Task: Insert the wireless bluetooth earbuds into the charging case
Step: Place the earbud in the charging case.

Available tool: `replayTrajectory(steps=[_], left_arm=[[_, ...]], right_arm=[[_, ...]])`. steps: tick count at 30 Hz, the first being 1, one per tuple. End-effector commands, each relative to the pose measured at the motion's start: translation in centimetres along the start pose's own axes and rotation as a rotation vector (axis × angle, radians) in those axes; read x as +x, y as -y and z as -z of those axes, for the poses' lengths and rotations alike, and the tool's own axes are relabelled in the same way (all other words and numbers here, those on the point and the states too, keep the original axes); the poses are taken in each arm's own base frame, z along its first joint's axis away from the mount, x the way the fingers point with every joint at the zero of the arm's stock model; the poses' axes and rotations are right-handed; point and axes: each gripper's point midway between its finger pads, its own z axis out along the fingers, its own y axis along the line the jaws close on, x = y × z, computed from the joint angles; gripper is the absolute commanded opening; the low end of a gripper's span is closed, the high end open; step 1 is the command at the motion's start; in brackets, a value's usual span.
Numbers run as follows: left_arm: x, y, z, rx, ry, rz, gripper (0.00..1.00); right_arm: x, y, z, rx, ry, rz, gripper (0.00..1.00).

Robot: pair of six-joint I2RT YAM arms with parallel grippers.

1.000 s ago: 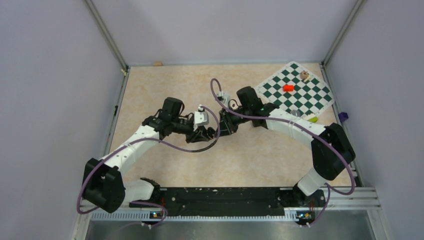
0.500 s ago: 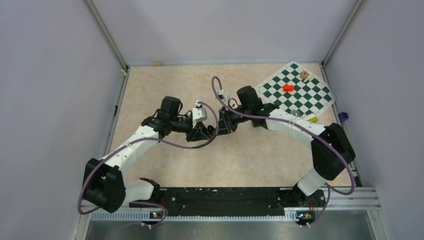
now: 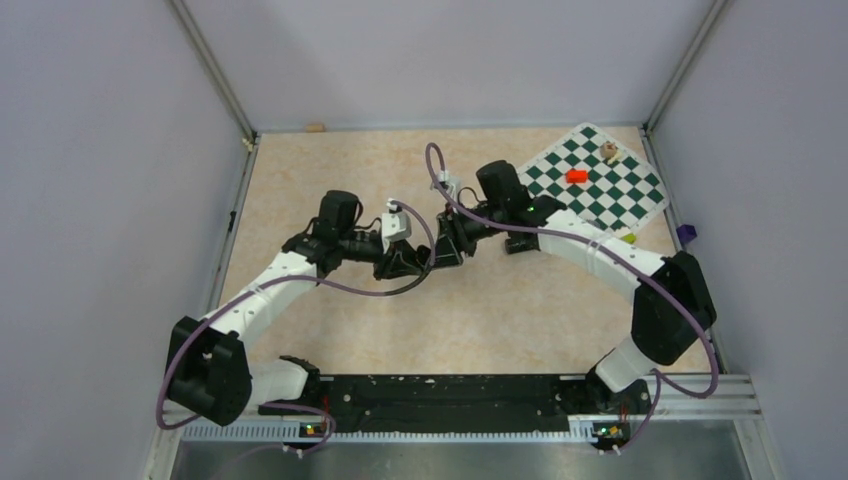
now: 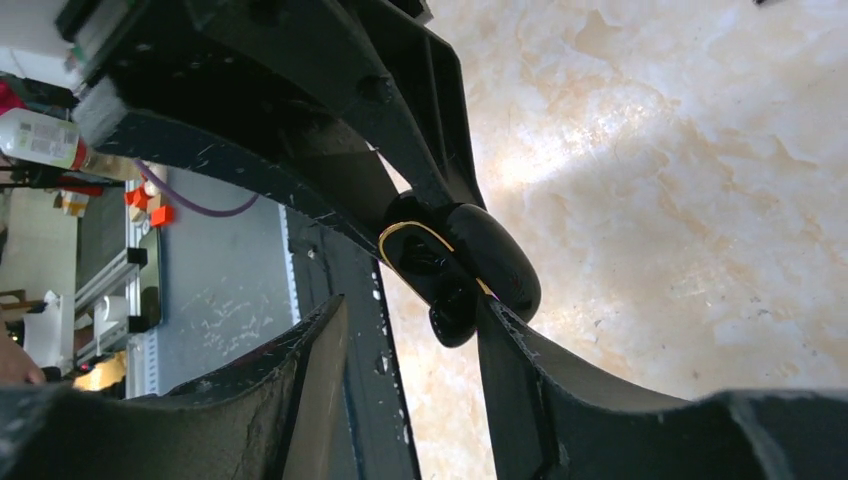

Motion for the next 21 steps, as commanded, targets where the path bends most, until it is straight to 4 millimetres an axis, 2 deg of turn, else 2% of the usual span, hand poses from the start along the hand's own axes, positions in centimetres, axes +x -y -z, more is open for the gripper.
replayTrajectory(steps=[1,10,16,21], left_arm=[[-1.5,0.8,0.3,0.036,0.067,-0.035,0.00],[-3.8,1.2,1.6,0.027,0.114,-0.072,0.00],[-7.2,1.1,3.2,-0.008,0.137,-0.136,0.00],[-9.0,1.2,4.2,-0.021,0.115,-0.173,0.00]], right_arm=[[-3.2,-2.5,2.9,-0.035,0.069,0.126,0.52],[-2.4,-3.2,5.3,-0.002,0.032,0.243,0.54],[-4.9,-3.5,8.4,0.070,0.098,0.388,0.56],[-6.9,-3.3,10.0,0.151,0.137,0.577,0.68]])
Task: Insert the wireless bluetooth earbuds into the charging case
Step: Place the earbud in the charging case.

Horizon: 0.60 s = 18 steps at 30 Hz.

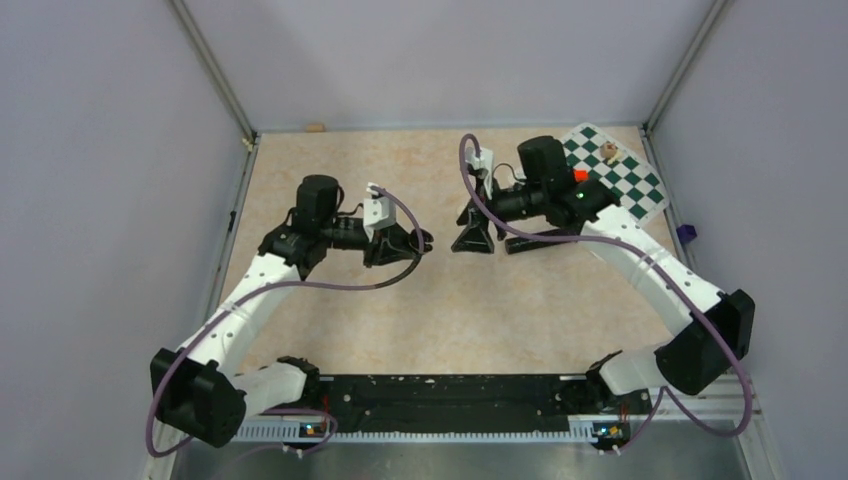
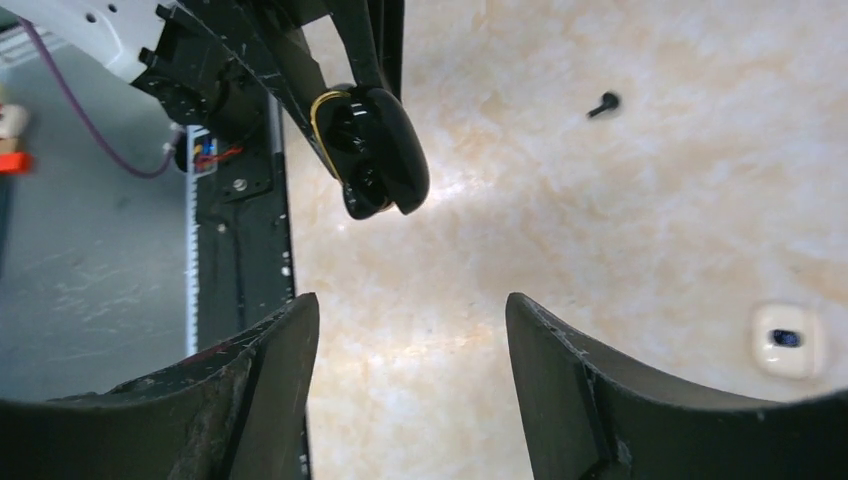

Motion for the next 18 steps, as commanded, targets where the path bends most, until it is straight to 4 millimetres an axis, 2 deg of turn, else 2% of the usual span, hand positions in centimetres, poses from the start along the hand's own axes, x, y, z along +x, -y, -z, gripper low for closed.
replayTrajectory(steps=[1,7,11,18], left_arm=[[-3.7,0.2,1.3,-0.005,0.021,-0.093,0.00],[-7.2,0.3,2.2,0.000,0.083,-0.081,0.00],[-8.5,0.5,2.8,0.022,0.187,-0.019,0.00],[-8.3,0.7,3.5,0.009,0.348,0.085,0.00]], right_arm=[[-4.2,0.2,2.5,0.093,0.083,0.269,0.71],[-7.6,1.8,3.4,0.222,0.195,0.332,0.98],[-9.2,2.9,3.9,0.309,0.313,0.310,0.99],[-8.6,3.5,4.7,0.402,0.478,0.218,0.99]])
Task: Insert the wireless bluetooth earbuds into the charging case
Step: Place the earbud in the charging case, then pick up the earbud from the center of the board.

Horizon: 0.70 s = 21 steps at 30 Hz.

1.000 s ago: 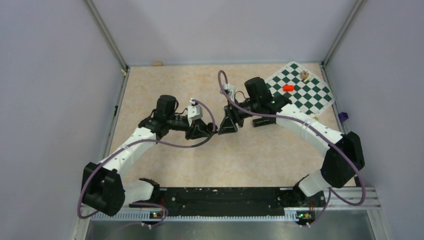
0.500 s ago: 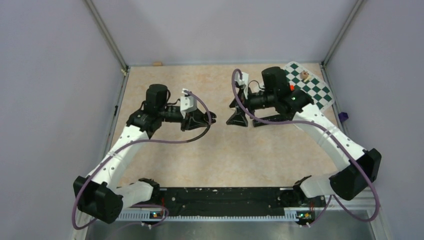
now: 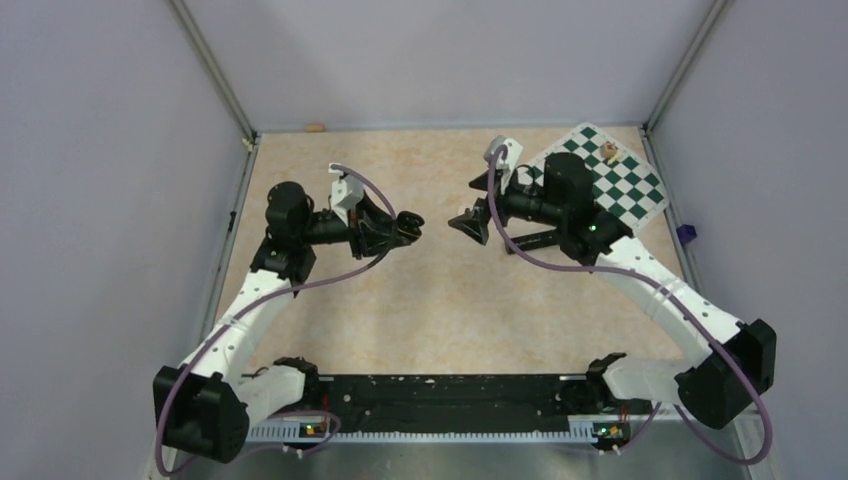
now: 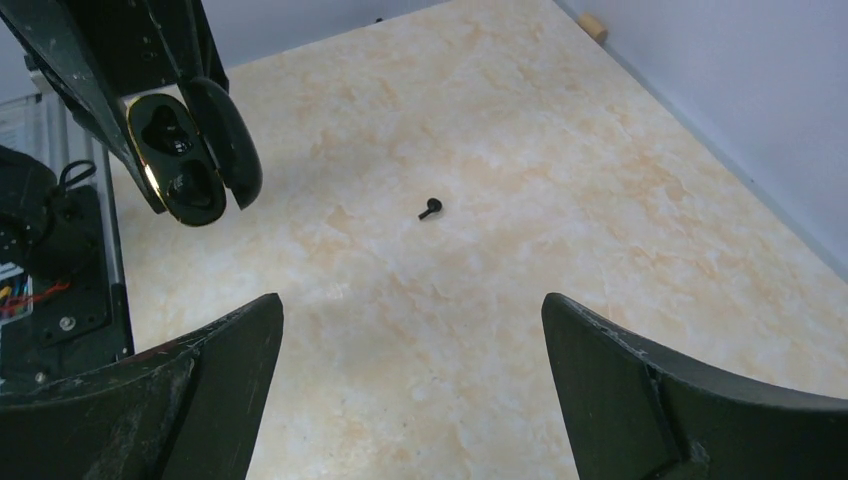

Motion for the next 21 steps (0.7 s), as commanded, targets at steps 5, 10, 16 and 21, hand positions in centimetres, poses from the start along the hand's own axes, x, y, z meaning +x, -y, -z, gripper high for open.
replayTrajectory(steps=[5,10,16,21], left_arm=[[-0.6,0.5,0.3,0.009,0.153,0.013,0.00],[0.8,0.4,0.3,0.003,0.143,0.016,0.00],[1.7,0.0,0.1,-0.014,0.121,0.039,0.00],[2.0,-0.3,-0.1,-0.018,0.116,0.045,0.00]], right_arm=[[-3.6,0.8,0.9,0.111,0.293,-0.155,0.99],[-3.1,-0.4,0.0,0.025,0.311,-0.231,0.99],[-3.1,-2.5,0.0,-0.096,0.337,-0.272,0.99],[-1.9,-2.9,-0.8,-0.110,0.320,-0.281,0.99]])
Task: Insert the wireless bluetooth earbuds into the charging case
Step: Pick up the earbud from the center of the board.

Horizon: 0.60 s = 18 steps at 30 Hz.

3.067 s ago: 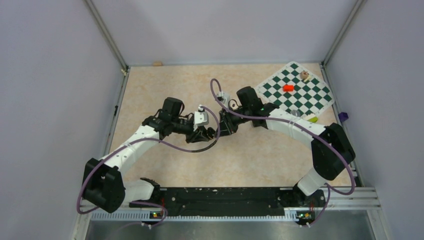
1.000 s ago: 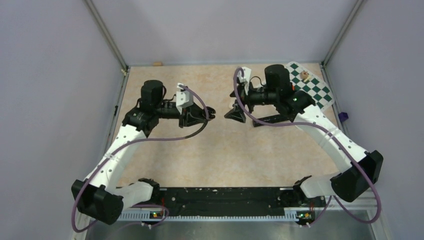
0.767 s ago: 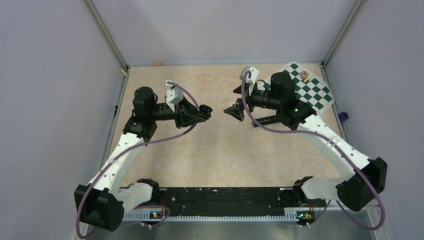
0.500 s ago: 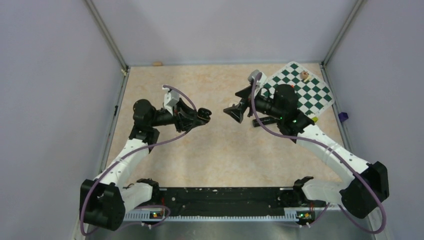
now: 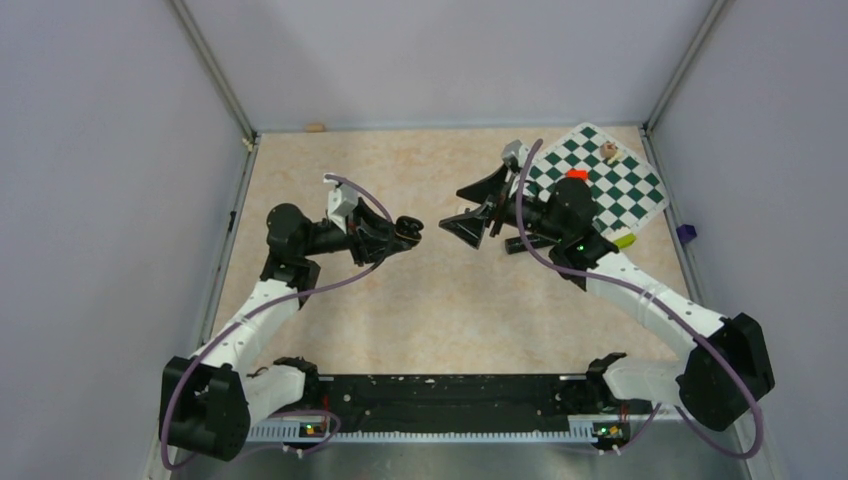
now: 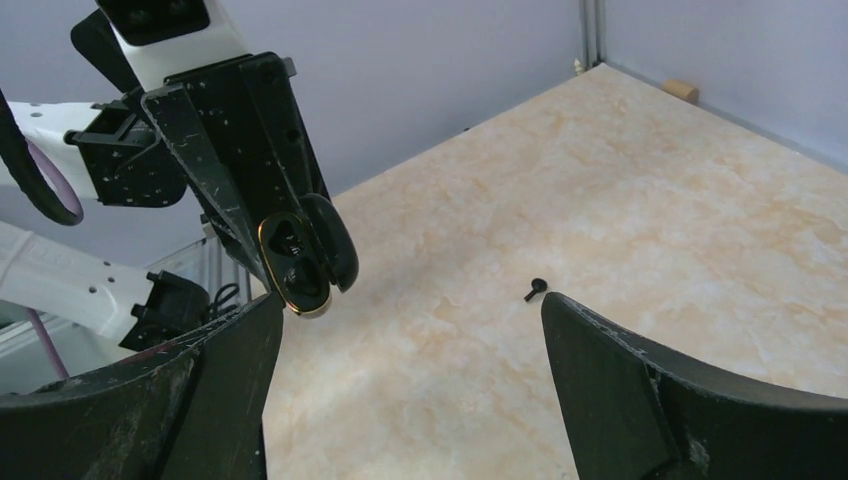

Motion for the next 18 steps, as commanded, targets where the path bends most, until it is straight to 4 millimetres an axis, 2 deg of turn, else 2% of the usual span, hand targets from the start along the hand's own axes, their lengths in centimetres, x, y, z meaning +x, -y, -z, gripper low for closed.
replayTrajectory(steps=[1,7,15,18], left_arm=[[-0.1,-0.3,-0.2,-0.004,0.006,-0.035,0.00],[0.2,0.0,-0.1,0.014,-0.010,-0.061,0.00],[0.6,0.0,0.0,0.017,-0.019,-0.065,0.00],[0.6,0.0,0.0,0.017,-0.020,-0.062,0.00]], right_arm=[[-0.1,-1.1,-0.6,-0.064,0.028,0.002,0.99],[1.3,-1.1,-1.3,-0.076,-0.004,-0.008,0.99],[2.0,-1.2,-1.5,-0.088,-0.036,-0.060,0.99],[2.8,-0.6,-1.6,-0.078,-0.047,-0.083,0.99]])
